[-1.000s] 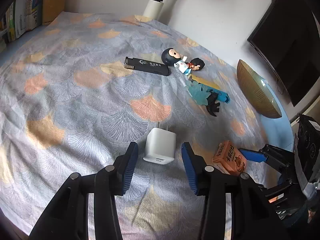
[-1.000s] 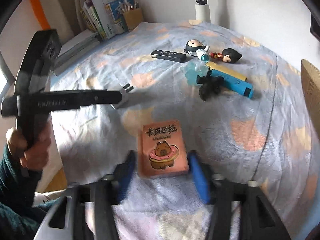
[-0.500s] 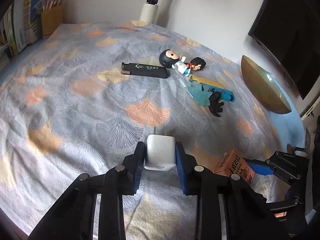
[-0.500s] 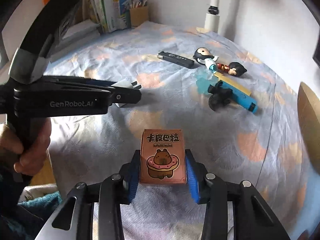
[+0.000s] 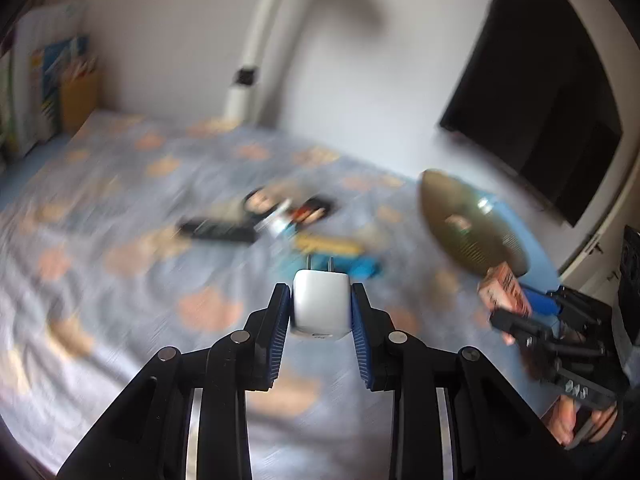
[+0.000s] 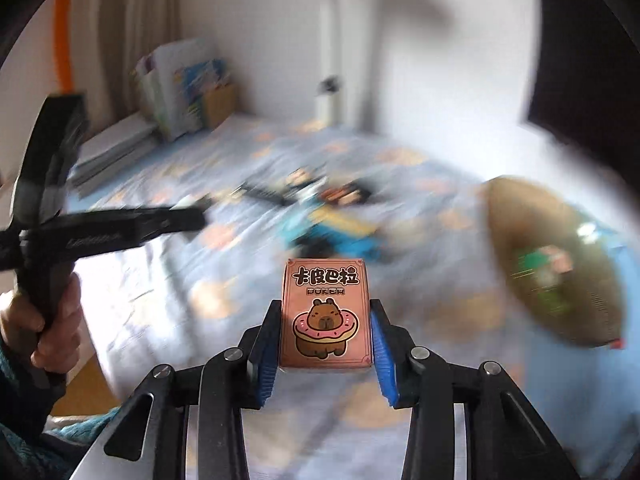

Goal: Organize rigid objects
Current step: 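Carry the cube and box into the gold bowl and release them, then return both grippers toward the black USB stick and blue lighter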

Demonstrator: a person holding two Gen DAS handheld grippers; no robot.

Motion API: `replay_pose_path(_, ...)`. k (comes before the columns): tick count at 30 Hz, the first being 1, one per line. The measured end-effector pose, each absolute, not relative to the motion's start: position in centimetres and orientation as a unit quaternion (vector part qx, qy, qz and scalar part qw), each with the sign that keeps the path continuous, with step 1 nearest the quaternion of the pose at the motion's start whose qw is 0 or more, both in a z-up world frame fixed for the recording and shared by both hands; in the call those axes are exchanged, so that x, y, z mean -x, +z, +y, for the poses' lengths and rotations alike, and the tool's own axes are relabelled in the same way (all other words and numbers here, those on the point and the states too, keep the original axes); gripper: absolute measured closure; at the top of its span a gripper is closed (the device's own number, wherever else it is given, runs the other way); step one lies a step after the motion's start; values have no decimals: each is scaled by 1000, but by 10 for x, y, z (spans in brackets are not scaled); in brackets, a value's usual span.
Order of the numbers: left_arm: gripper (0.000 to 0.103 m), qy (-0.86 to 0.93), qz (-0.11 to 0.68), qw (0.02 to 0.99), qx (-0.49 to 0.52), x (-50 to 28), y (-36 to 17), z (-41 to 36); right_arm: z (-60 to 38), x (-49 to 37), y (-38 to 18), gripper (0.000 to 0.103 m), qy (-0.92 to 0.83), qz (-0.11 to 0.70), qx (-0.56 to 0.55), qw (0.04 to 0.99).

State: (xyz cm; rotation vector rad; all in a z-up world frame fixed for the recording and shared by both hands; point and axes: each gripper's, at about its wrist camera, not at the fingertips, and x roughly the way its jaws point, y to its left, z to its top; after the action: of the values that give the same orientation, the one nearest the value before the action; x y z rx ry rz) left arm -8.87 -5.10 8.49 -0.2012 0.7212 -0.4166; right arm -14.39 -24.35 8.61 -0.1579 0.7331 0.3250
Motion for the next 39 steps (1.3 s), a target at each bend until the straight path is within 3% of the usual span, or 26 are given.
replay_pose_path(6,76,-294,323,895,89,45,135,-148,-327,117,135,63,43,335,85,937)
replay_pose_path(12,76,-336,368,865,63,-8,108,-245,-412,81,131,63,-41,378,-29,924)
replay_pose_path(17,75,-339,385,857,39,-12,83,-282,-433,65,108,63,-61,414,-46,907)
replay_pose_path(18,71,-338,385,858,37,-13,81,-286,-434,63,107,63,-65,416,-42,906)
replay_pose_path(19,60,-331,387,860,38,-13,81,-286,-434,60,106,62,-69,417,-36,905)
replay_pose_path(24,58,-315,369,872,71,-10,106,-236,-444,63,120,58,-82,403,-46,910)
replay_pose_path(28,40,-273,326,901,90,7,131,-168,-435,80,148,56,-58,362,-70,928)
replay_pose_path(33,39,-189,285,935,93,40,151,-78,-378,90,166,52,-1,340,-49,939)
replay_pose_path(36,29,-131,277,948,92,55,144,-33,-334,95,166,52,47,327,-30,943)
replay_pose_path(39,29,-84,300,945,101,64,112,5,-292,96,149,43,90,330,-12,939)
